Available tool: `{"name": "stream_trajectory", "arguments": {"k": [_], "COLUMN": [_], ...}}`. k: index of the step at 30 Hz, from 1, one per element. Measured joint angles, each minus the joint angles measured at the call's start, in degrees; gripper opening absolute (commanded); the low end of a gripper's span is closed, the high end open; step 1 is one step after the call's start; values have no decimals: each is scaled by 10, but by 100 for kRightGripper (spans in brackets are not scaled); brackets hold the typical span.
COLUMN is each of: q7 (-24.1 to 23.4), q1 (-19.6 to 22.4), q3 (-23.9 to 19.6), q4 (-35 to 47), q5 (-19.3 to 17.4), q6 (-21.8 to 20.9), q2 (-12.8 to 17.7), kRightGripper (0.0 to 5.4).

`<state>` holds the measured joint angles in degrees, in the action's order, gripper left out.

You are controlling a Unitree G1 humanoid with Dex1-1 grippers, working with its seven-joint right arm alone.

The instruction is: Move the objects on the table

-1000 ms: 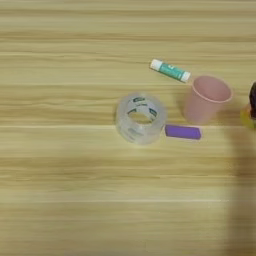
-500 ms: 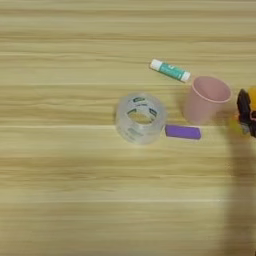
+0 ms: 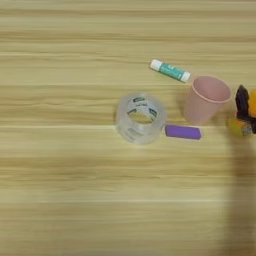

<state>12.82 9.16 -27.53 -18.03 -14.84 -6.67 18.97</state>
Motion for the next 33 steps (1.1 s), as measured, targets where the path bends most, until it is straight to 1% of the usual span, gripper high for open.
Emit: {"name": "stream_trajectory", "arguments": {"k": [1, 5, 15, 22, 25, 33], "q7": [0, 0, -3, -9, -11, -21], "q1": [0, 0, 0, -1, -6, -25], "q3": [0, 0, 1, 0, 0, 0], "q4": [0, 0, 4, 27, 50, 146], "q5": [0, 0, 0, -1, -3, -12], "q6": [-1, -1, -1, 0, 2, 26], "q2": [0, 0, 0, 0, 0, 0], "kRightGripper": [514, 538, 538, 538, 538, 538]}}
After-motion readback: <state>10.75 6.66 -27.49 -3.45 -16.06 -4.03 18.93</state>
